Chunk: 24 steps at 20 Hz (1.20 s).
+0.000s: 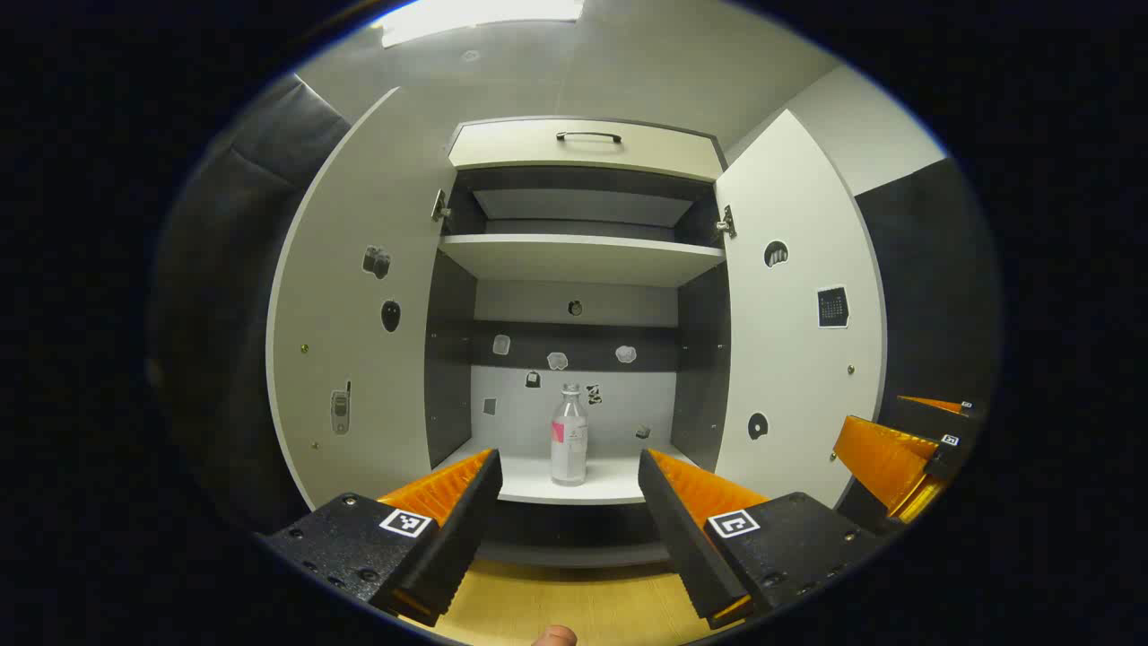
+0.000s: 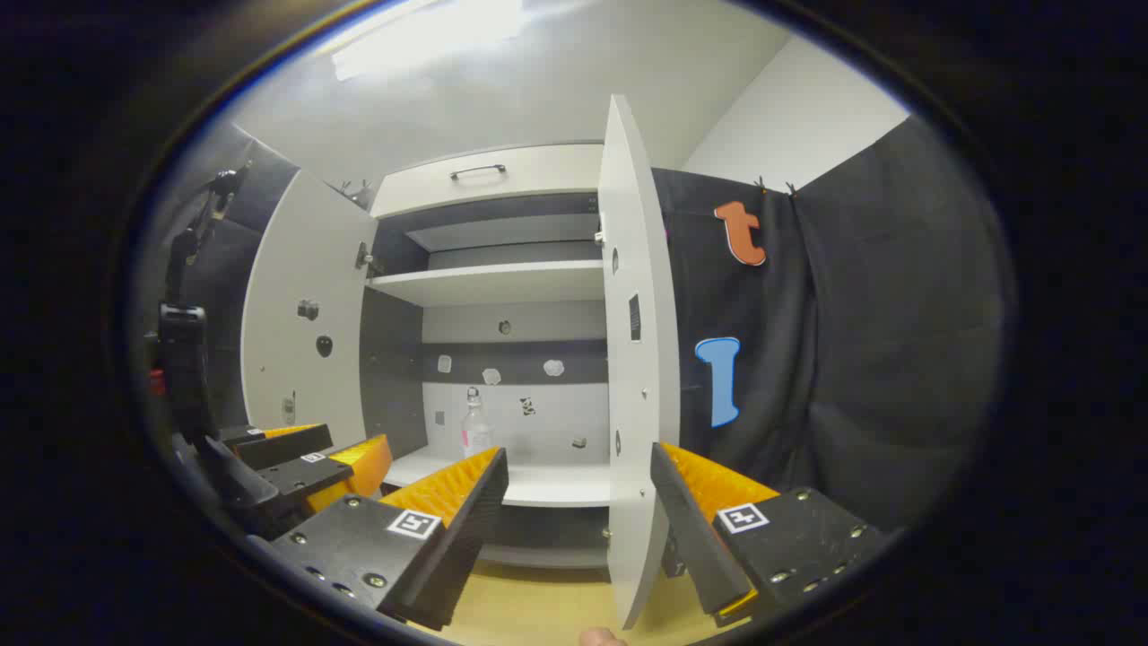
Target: Grasp the bottle in the cabinet with the left hand and place it on the coaster, then close the right door with the right hand and the left door with the left hand.
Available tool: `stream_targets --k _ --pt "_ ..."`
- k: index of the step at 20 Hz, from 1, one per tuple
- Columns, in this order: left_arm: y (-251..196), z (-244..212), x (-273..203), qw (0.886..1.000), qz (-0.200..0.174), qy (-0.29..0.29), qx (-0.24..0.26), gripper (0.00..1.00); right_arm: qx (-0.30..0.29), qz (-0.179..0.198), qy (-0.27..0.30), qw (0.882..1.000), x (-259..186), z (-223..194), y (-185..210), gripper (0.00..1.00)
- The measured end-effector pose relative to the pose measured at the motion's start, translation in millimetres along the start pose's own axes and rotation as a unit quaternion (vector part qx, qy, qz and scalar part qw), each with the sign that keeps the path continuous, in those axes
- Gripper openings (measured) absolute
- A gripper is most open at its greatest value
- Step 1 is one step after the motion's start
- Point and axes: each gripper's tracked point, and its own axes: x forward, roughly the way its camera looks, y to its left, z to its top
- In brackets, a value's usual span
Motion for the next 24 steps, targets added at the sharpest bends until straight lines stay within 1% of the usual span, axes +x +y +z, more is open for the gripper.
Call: stream_targets --k 15,19,24 --pt "1 2 11 1.000 0.002 -0.001 0.002 0.96 0.002 -0.016 -0.004 1.000 -1 1 -2 0.96" --pt "3 0 32 1.000 0.005 -0.001 0.012 0.96 -0.005 -0.026 -0.002 1.000 -5 2 -5 0.96" --pt "5 -9 77 1.000 0.009 0.008 0.012 0.96 -0.014 -0.055 -0.001 0.998 -7 4 -11 0.96"
